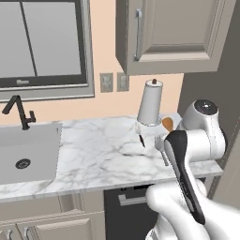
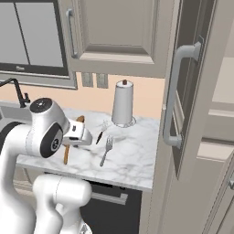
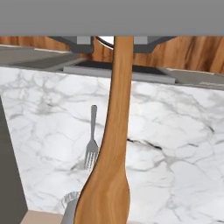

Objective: Organize the utensils by type. Pick up the wooden spoons from the counter and place them in the open cabinet. Then pick up the metallic utensils from the counter and place them in the open drawer.

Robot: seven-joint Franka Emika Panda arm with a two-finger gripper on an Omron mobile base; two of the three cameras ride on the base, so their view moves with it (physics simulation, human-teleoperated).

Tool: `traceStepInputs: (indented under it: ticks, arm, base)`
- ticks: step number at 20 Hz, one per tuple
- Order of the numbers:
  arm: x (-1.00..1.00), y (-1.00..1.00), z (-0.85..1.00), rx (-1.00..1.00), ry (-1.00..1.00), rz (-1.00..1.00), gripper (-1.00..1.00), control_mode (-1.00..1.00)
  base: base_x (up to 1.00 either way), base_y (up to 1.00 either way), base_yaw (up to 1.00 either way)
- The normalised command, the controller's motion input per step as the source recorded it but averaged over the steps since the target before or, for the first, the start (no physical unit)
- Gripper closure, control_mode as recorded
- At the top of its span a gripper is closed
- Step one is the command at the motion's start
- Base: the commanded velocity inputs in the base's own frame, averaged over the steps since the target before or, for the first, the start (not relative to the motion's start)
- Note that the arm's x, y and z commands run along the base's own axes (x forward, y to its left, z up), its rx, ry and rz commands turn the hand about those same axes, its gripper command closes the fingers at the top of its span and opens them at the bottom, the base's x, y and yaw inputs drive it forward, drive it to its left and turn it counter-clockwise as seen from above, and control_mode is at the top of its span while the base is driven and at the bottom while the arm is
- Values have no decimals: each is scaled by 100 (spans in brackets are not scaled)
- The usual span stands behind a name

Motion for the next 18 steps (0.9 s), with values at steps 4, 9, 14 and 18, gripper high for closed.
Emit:
traceStepInputs:
  ticks: [4, 9, 14, 18]
  arm:
    - [-1, 0, -17, 0, -4, -11, 100, 100]
    - [0, 0, 0, 0, 0, 0, 100, 100]
    - [0, 0, 0, 0, 0, 0, 100, 100]
    - [0, 0, 0, 0, 0, 0, 100, 100]
  base:
    - [-4, 0, -5]
    - [-54, -3, -30]
    - [-90, -5, -25]
    - [-72, -23, -21]
